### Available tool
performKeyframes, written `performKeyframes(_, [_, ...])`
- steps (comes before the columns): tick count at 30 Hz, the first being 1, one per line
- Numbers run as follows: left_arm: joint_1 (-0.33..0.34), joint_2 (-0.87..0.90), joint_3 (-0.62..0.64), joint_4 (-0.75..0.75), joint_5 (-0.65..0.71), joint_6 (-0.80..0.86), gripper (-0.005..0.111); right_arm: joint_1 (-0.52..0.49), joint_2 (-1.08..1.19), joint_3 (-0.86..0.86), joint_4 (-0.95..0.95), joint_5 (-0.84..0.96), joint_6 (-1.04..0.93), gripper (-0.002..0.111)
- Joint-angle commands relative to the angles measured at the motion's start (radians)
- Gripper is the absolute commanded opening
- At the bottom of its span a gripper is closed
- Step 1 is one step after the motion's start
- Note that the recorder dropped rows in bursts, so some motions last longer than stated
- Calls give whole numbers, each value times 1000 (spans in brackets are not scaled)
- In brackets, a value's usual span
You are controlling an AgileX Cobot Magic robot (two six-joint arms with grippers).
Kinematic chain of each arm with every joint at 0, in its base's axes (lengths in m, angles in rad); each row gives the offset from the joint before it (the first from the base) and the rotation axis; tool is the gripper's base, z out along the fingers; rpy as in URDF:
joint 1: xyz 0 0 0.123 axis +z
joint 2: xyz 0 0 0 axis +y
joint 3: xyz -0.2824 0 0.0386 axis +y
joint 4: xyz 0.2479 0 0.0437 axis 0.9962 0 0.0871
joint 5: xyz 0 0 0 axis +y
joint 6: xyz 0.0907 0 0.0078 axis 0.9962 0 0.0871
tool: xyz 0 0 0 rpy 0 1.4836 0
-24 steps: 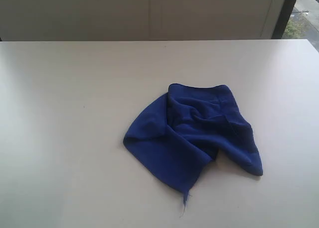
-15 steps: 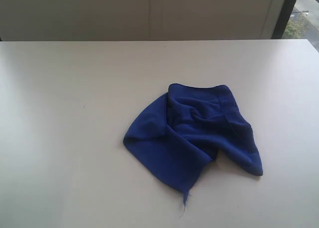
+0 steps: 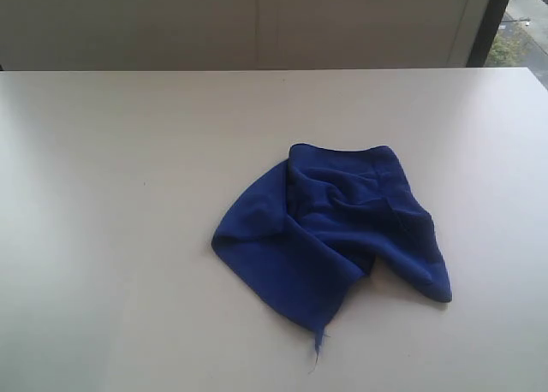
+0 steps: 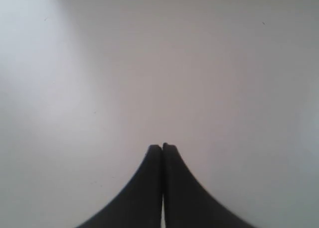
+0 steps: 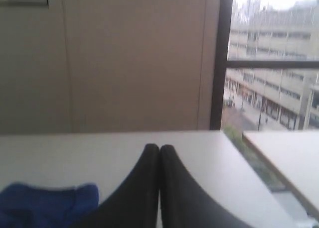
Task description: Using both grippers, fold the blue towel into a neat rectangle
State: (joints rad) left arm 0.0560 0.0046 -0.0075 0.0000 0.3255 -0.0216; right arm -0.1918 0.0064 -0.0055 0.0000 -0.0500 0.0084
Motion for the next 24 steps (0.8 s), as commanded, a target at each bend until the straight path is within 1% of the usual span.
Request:
performKeyframes(1, [1,-5,8,0,7,0,0,-6,-6,5,0,-202,-8,0])
performKeyframes(8, [1,-5,8,0,7,0,0,-6,-6,5,0,-268,-8,0])
performKeyframes(16, [1,-5,8,0,7,0,0,-6,-6,5,0,-263,-8,0])
performKeyframes(24, [1,-5,8,0,7,0,0,-6,-6,5,0,-116,-8,0])
